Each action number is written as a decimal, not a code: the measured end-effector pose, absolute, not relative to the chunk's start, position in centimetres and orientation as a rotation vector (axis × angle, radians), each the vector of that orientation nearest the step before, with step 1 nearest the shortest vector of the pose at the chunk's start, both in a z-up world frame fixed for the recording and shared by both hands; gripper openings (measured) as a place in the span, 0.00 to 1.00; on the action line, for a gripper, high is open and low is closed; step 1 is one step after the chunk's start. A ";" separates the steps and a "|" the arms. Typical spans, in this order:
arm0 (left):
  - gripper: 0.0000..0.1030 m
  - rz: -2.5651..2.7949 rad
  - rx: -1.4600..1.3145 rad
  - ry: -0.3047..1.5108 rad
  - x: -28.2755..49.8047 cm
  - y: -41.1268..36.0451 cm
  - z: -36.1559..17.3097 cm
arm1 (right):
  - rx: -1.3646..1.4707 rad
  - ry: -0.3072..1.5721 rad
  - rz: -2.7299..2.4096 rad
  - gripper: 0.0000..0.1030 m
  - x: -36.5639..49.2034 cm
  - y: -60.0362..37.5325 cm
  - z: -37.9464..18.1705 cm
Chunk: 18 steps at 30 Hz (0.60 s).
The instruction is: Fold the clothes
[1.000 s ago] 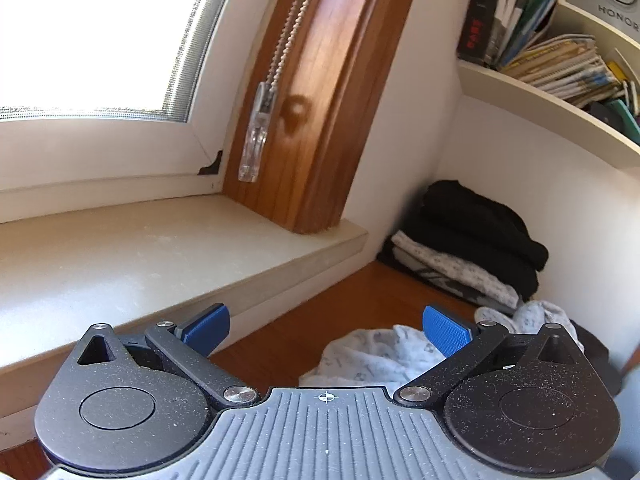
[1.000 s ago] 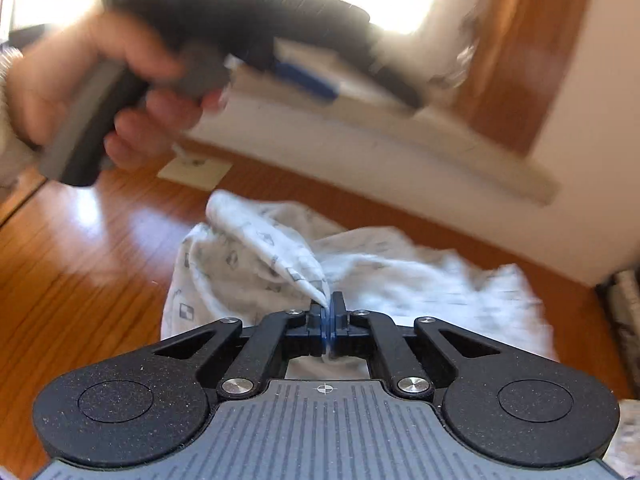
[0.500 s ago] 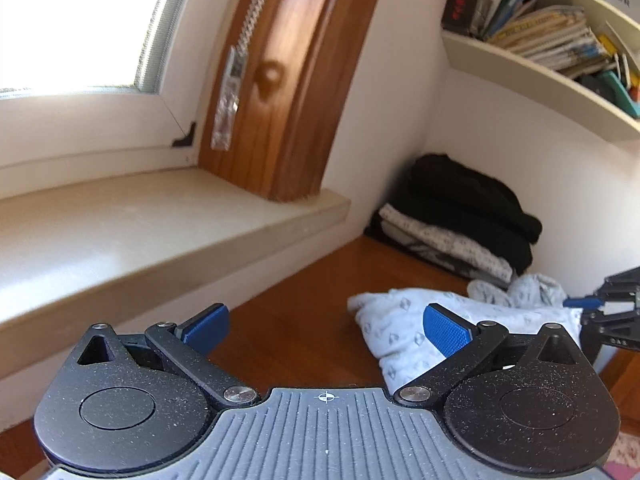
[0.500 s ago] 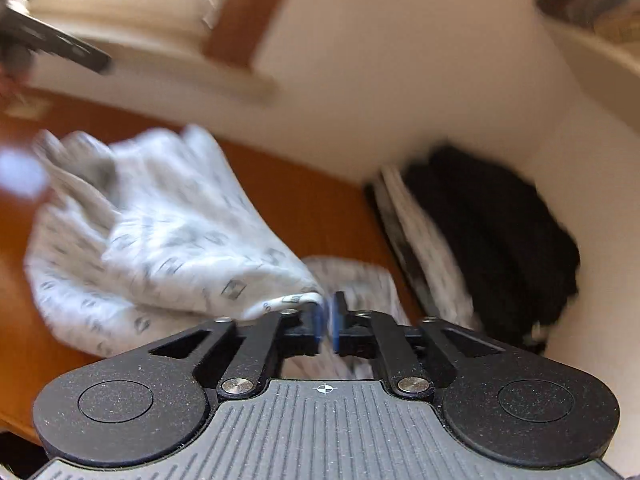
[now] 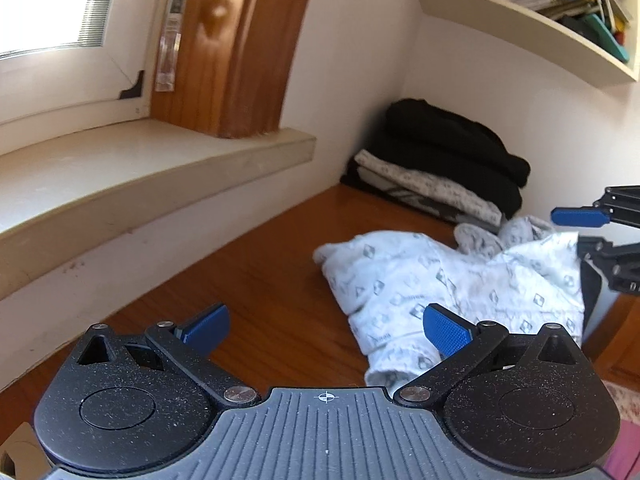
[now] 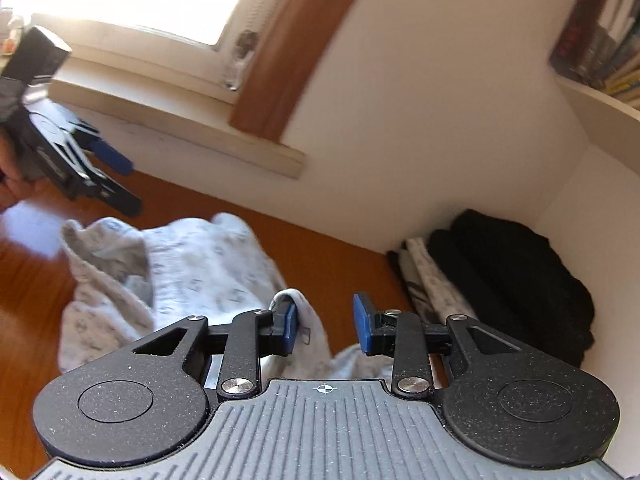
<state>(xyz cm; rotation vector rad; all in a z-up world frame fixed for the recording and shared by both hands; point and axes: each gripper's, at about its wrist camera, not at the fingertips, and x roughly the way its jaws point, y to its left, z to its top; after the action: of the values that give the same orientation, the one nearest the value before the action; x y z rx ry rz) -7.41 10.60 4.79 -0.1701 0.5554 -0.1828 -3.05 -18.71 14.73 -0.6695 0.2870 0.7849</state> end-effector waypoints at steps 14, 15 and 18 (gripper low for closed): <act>0.97 -0.220 -0.151 0.590 -7.1 9.9 4.2 | -0.576 0.354 0.835 0.37 -2.0 -19.8 15.2; 0.97 -0.221 -0.145 0.592 -7.1 9.8 4.1 | -0.582 0.358 0.844 0.37 -2.3 -19.5 14.9; 0.93 -0.224 -0.128 0.594 -7.0 9.6 3.8 | -0.609 0.346 0.874 0.37 -3.5 -18.3 14.3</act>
<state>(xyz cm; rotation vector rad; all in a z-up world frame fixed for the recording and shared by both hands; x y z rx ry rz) -7.04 9.56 3.80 -0.1280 0.5938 -0.2241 -3.46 -18.30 14.26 -0.6087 0.3459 0.8737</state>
